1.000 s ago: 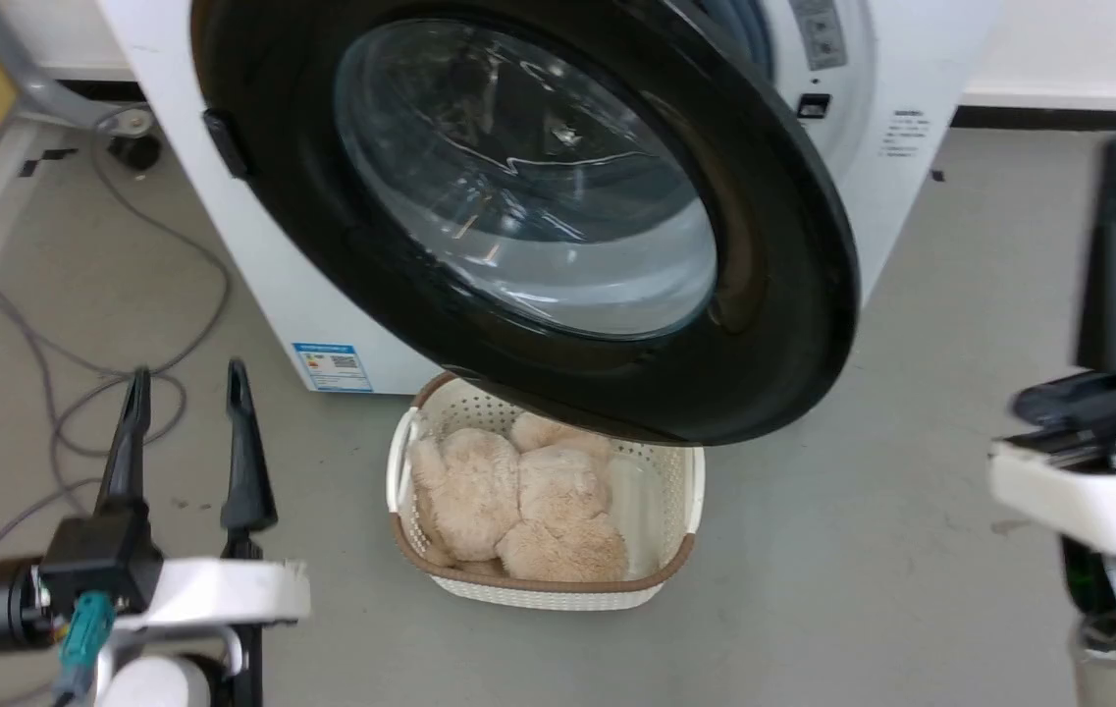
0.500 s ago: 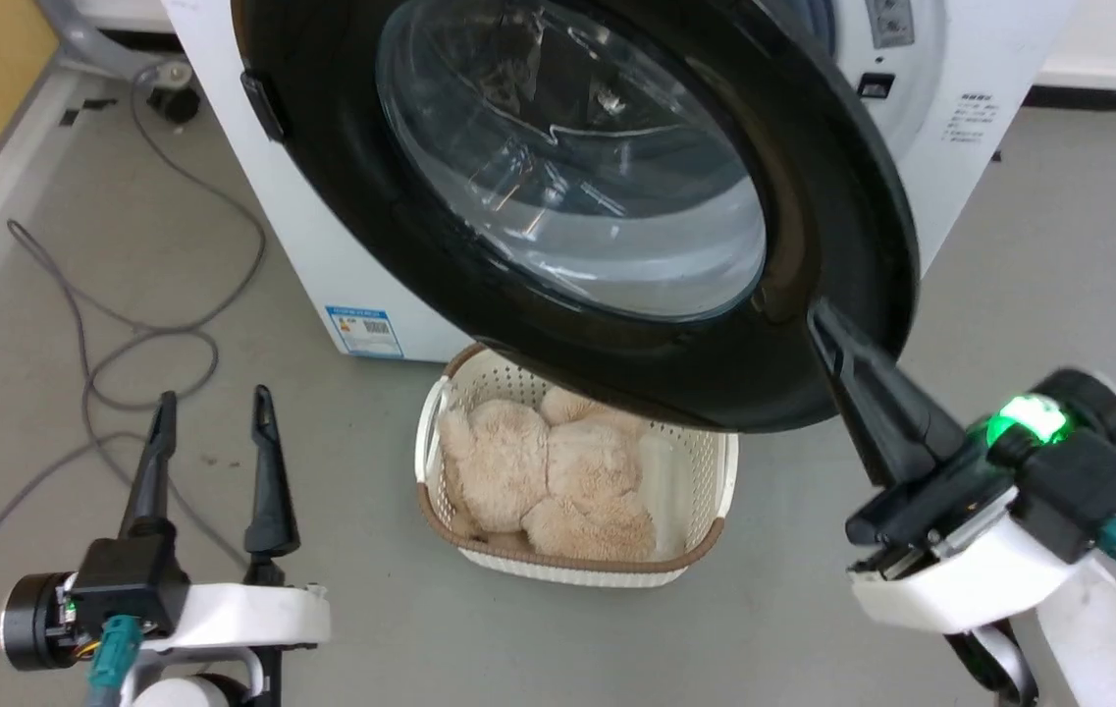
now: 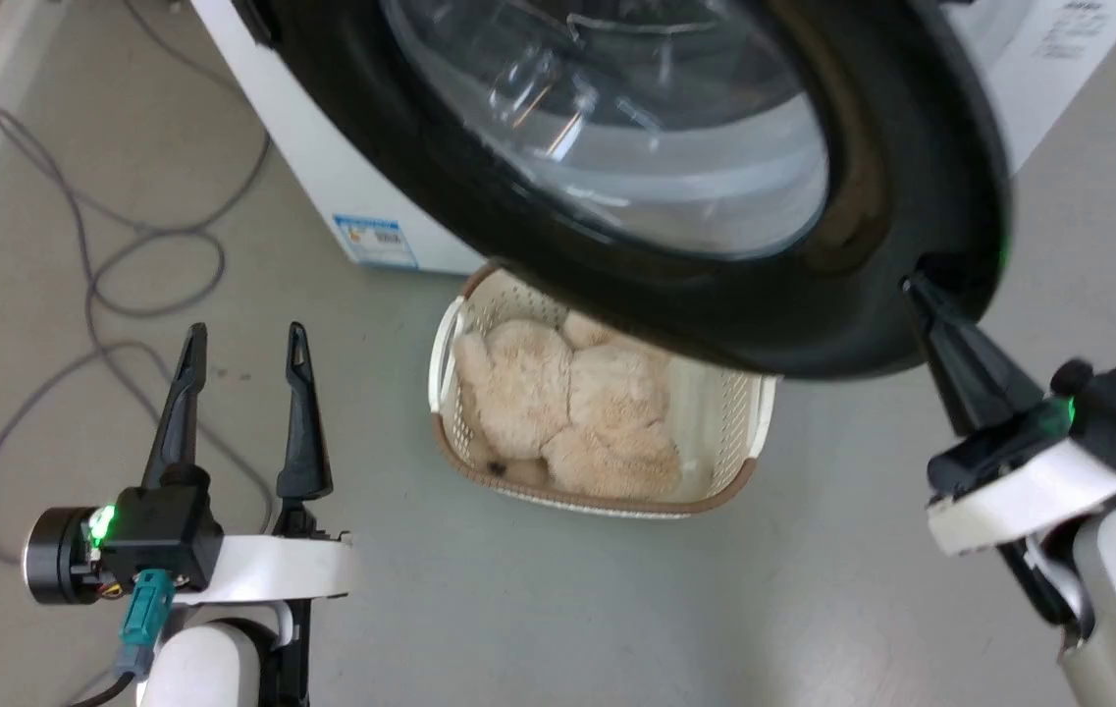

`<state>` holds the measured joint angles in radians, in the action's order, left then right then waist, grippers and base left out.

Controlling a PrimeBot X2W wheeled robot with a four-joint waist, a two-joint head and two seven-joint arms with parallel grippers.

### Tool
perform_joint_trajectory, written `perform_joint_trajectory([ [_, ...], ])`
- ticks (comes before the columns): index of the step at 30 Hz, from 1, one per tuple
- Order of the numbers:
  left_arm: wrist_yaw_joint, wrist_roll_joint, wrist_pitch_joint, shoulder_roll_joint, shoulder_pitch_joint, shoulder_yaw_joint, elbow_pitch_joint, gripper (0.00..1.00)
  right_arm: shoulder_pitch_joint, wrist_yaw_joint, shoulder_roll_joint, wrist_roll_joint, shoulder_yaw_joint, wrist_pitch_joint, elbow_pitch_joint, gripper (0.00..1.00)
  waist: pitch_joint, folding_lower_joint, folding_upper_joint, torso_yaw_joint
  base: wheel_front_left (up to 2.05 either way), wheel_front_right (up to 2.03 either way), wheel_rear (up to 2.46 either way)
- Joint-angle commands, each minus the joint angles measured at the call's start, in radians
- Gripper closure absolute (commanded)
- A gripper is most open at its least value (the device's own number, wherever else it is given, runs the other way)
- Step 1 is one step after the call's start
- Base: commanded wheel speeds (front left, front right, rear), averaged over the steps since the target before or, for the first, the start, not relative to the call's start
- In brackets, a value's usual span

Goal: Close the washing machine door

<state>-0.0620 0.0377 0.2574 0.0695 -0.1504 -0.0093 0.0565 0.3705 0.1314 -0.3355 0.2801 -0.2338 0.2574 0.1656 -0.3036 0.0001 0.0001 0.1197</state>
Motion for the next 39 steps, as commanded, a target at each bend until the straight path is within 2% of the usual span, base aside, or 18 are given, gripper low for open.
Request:
perform_joint_trajectory([
  [1, -0.004, -0.003, 0.004, -0.006, -0.019, -0.002, -0.001, 0.0, 0.036, -0.001, -0.008, -0.002, 0.018, 0.004, 0.027, 1.0, -0.03, -0.0001, -0.0001, 0.015, 0.0, 0.0, 0.0],
  [10, -0.017, 0.001, 0.004, -0.013, -0.048, -0.013, -0.003, 0.0, 0.167, -0.001, -0.001, -0.009, 0.143, 0.004, 0.142, 1.0, -0.101, -0.0001, -0.0001, 0.043, 0.0, 0.0, 0.0],
  [22, -0.031, 0.013, 0.004, -0.018, -0.098, -0.034, -0.002, 0.0, 0.386, -0.001, -0.004, -0.075, 0.2, 0.004, 0.27, 1.0, -0.18, -0.0001, -0.0001, 0.061, 0.0, 0.0, 0.0],
  [31, -0.051, 0.037, 0.004, -0.019, -0.102, -0.049, -0.01, 0.0, 0.493, -0.001, -0.016, -0.127, 0.281, 0.004, 0.372, 1.0, -0.187, -0.0001, -0.0001, 0.073, 0.0, 0.0, 0.0],
  [39, -0.063, 0.036, 0.004, -0.019, -0.089, -0.046, -0.022, 0.0, 0.49, -0.001, -0.006, -0.148, 0.298, 0.004, 0.383, 1.0, -0.161, -0.0001, -0.0001, 0.066, 0.0, 0.0, 0.0],
])
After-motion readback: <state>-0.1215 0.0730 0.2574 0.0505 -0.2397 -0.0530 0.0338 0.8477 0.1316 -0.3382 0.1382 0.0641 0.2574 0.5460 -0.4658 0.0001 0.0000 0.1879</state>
